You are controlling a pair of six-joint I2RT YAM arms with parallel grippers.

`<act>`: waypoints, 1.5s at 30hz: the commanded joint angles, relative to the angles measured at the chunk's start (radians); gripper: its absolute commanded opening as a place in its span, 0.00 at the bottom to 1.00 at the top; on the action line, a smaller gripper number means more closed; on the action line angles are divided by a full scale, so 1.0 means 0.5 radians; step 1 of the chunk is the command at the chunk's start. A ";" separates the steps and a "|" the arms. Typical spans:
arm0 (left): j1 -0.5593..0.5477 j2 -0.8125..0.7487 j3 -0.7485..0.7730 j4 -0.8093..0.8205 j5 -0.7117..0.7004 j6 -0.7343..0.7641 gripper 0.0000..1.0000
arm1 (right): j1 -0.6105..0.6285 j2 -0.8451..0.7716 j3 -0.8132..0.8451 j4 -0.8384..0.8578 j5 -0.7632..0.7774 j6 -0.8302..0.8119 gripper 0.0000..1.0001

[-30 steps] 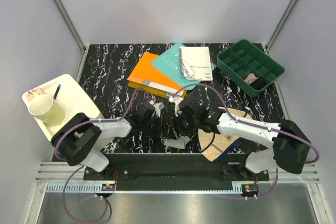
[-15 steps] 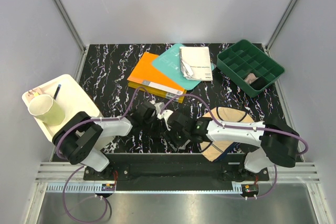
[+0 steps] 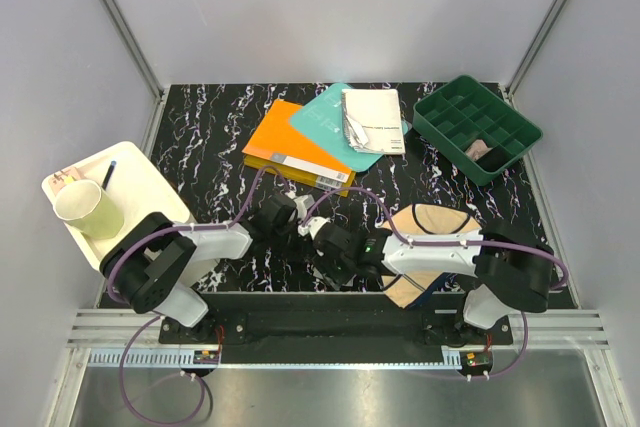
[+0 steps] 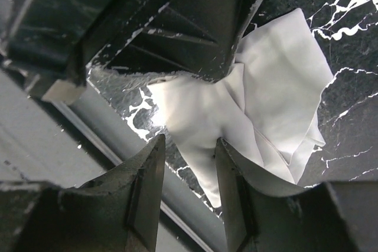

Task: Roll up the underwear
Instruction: Roll the underwear to the corner of the board.

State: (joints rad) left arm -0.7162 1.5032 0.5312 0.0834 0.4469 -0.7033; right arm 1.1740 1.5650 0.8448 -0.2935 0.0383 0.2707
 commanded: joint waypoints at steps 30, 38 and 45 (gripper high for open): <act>0.230 -0.549 -0.062 -0.467 -0.259 0.118 0.56 | -0.320 0.269 0.154 -0.060 -0.822 0.051 0.01; 0.221 -0.739 -0.173 -0.296 -0.161 0.189 0.56 | -0.538 0.426 0.231 -0.069 -1.352 0.048 0.01; 0.083 -0.727 -0.206 -0.115 -0.084 0.213 0.60 | -0.657 0.600 0.344 -0.118 -1.641 0.072 0.01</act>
State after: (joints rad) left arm -0.6296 1.1427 0.4332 -0.0853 0.3687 -0.6243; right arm 0.8707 1.8198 0.9707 -0.3161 -0.6537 0.3096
